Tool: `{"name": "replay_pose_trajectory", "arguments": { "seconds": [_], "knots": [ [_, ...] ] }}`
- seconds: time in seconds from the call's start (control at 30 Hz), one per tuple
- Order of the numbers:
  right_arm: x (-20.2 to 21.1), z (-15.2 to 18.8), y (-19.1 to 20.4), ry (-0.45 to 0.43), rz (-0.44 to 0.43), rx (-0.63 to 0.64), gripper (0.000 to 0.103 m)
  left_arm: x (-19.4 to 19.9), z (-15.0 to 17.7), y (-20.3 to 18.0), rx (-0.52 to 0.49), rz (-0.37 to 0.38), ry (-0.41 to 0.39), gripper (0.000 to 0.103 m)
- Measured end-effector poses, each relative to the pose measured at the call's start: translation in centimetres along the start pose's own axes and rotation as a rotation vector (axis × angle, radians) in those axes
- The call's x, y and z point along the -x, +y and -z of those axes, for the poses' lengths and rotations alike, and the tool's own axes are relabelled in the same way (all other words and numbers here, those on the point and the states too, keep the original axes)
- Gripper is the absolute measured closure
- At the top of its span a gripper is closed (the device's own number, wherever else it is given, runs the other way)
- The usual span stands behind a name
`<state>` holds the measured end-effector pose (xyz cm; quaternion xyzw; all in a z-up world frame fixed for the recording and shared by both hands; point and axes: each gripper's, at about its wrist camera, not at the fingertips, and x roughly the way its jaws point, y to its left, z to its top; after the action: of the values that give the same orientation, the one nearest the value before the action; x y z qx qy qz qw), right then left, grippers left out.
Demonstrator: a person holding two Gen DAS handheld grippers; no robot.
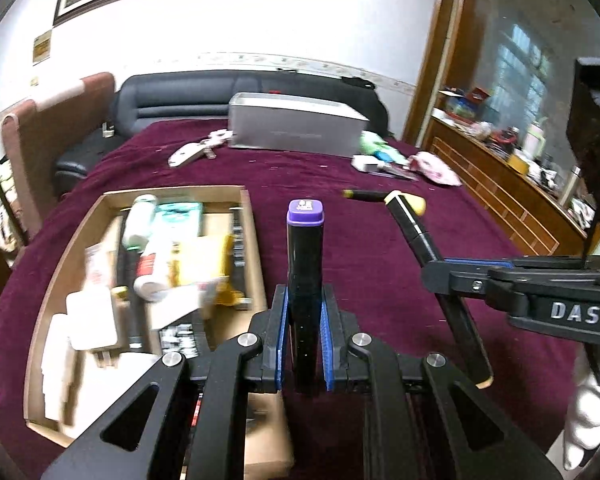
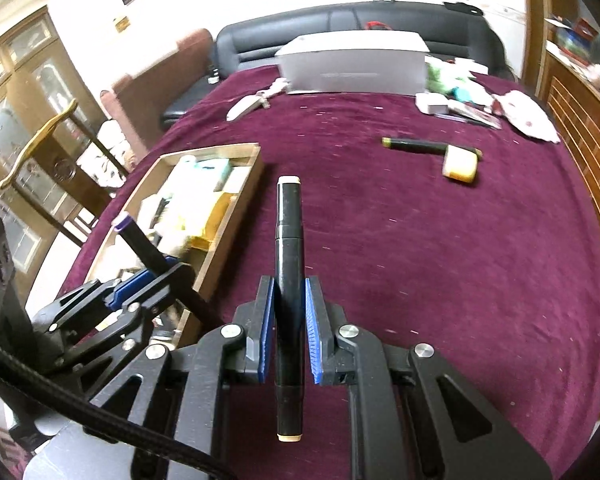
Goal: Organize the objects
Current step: 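Carry both held markers over the tray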
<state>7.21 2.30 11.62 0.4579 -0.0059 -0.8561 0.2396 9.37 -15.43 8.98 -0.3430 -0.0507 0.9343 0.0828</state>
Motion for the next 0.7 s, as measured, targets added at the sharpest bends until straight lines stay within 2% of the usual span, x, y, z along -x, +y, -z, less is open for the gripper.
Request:
{"name": "replay_pose_trajectory", "arguments": {
  "seconds": [0.2, 0.37, 0.43, 0.6, 0.7],
  "knots": [
    [-2.3, -1.5, 4.2, 0.032, -0.048, 0.047, 0.090, 0.1, -0.1, 3.2, 0.042, 0.014, 0.004, 0.086],
    [-4.4, -2.4, 7.1, 0.060, -0.078, 0.072, 0.090, 1.6, -1.0, 4.3, 0.049, 0.080, -0.030, 0.088],
    [-4.9, -2.8, 7.9, 0.062, -0.097, 0.070, 0.090, 2.3, -1.4, 4.9, 0.058, 0.101, -0.044, 0.092],
    [-5.1, -3.5, 9.0, 0.050, -0.111, 0.073, 0.090, 3.5, -2.1, 7.9, 0.118, 0.127, -0.072, 0.092],
    [-5.2, -3.5, 9.7, 0.054, -0.110, 0.082, 0.090, 3.6, -2.0, 9.2, 0.144, 0.119, -0.074, 0.092]
  ]
}}
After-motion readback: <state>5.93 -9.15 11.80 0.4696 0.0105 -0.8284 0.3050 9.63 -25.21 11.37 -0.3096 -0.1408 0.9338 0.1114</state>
